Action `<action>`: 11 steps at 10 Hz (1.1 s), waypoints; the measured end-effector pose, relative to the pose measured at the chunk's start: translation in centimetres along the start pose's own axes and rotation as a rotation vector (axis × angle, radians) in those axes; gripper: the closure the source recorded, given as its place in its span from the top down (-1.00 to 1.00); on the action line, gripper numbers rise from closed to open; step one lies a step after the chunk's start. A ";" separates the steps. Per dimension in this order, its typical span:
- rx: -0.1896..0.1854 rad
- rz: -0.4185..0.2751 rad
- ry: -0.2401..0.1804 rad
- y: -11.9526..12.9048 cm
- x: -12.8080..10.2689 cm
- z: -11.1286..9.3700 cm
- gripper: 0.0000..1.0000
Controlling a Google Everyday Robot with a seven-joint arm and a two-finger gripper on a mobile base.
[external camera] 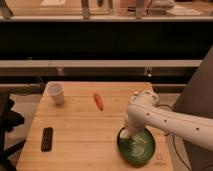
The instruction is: Place the white sponge in the ceramic bowl
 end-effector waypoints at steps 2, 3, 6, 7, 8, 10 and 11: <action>0.002 0.003 0.002 0.2 0.2 0.0 -0.86; 0.004 0.006 0.003 0.3 0.4 -0.1 -0.65; 0.007 0.014 0.005 0.6 0.8 -0.1 -0.06; 0.008 0.016 0.006 0.7 0.9 -0.1 0.10; 0.009 0.018 0.006 0.7 1.0 0.0 0.35; 0.011 0.021 0.007 0.9 1.1 0.0 0.55; 0.011 0.021 0.007 0.9 1.1 0.0 0.56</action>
